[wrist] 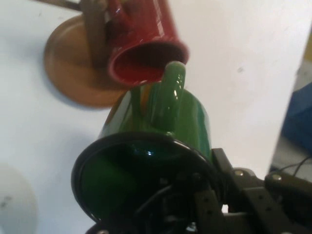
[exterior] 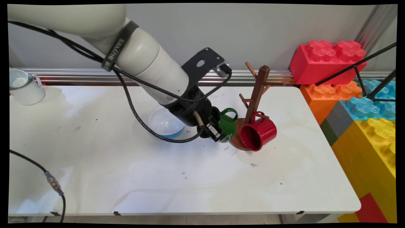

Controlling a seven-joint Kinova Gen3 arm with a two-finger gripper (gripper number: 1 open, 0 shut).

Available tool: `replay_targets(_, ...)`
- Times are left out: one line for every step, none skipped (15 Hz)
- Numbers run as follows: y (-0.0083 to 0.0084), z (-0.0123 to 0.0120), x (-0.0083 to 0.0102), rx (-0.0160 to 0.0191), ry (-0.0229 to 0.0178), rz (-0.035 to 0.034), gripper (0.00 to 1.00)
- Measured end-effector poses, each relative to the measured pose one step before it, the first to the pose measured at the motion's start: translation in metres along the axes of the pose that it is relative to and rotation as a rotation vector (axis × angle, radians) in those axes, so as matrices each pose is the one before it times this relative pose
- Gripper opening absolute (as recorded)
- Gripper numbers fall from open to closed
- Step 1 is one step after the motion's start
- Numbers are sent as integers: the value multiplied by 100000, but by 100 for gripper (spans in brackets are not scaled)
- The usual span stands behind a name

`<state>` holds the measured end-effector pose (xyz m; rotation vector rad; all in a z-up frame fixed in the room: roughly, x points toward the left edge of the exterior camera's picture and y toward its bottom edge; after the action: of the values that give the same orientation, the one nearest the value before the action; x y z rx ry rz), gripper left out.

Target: Place the picked object on the table

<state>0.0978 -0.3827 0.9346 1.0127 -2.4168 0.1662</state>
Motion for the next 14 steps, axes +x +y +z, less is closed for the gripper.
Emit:
replay_targets(-241, 396, 116, 1287, -1723, 1401, 0)
replay_targets(-140, 280, 143, 862, -921, 1101, 0)
replay_targets(-211, 436, 233, 1188, -1316, 1633, 0)
replay_targets(-227, 507, 284, 1498, -1676, 2133, 0)
replay_targets(-196, 476, 240, 1421, -1826, 2051, 0)
replay_targets(-155, 397, 183, 1145, -1642, 1693, 0)
replay_targets(-139, 488, 203, 1065, -2016, 1360, 0)
replay_targets(-159, 461, 200, 1113, -1926, 960, 0)
replay_targets(-149, 398, 187, 1004, -1668, 633, 0)
replay_targets(-222, 471, 297, 1373, -1826, 413, 0)
replay_targets(-213, 426, 296, 1187, -1654, 187, 0)
replay_targets(-181, 363, 279, 890, -1384, 138, 0)
replay_targets(-168, 425, 332, 359, -1753, 236, 0)
replay_targets(-168, 429, 348, 318, -1714, 170, 0)
